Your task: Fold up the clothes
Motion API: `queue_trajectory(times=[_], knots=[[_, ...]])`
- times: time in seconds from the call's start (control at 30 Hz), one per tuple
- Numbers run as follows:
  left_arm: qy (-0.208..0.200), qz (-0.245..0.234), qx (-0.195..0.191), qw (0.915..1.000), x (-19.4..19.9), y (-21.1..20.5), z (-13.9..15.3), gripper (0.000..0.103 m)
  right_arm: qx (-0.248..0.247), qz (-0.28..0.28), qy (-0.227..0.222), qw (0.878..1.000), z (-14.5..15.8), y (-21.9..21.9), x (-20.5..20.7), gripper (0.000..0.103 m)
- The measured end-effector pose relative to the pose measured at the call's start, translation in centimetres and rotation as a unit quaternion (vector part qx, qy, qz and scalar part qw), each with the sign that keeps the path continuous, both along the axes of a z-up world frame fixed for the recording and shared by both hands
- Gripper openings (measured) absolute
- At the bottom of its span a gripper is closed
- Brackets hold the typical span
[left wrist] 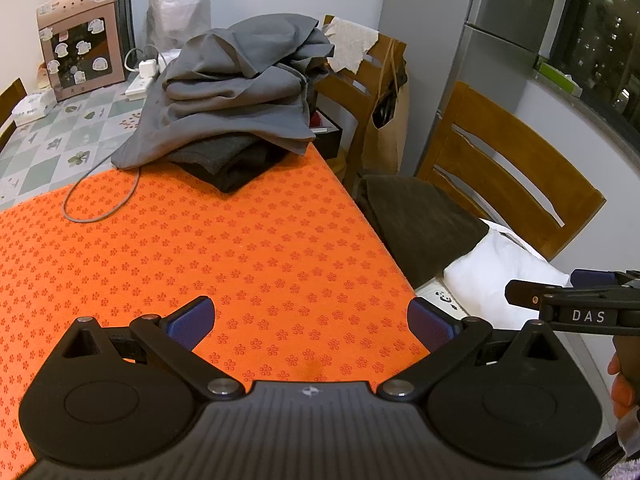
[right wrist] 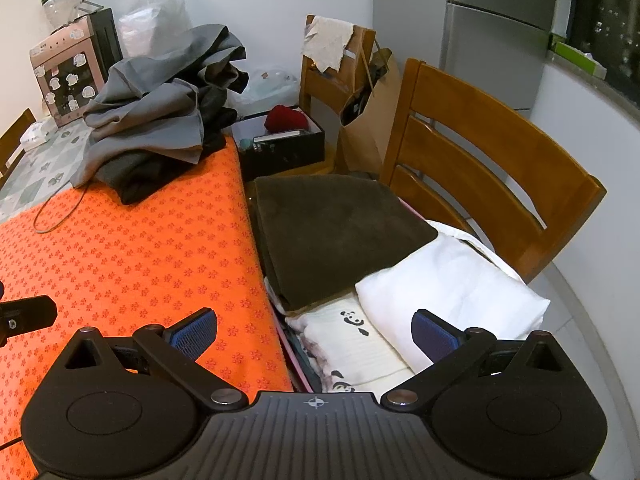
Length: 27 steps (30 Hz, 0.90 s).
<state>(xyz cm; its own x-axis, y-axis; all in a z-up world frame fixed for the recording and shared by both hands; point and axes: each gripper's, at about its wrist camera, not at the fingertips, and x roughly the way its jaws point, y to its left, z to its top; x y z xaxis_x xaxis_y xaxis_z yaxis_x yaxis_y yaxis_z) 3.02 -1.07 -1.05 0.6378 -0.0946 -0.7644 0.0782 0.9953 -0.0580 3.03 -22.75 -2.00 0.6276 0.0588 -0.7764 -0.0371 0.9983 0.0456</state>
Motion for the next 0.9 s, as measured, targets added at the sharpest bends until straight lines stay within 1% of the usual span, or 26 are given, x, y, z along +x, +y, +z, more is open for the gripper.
queue_trajectory(times=[0.57,0.73,0.9], knots=[[0.013,0.003,-0.001,0.9999,1.9,0.4,-0.6,0.103,0.004,-0.001,0.018,1.000,-0.8,0.0,1.5,0.103],[0.020,0.003,-0.001,0.9998,3.2,0.5,-1.1,0.103,0.007,-0.001,0.028,1.000,-1.7,-0.1,3.0,0.103],[0.030,0.003,-0.002,0.9995,5.0,0.8,-1.7,0.103,-0.004,0.007,0.035,0.999,-2.8,0.1,5.3,0.103]])
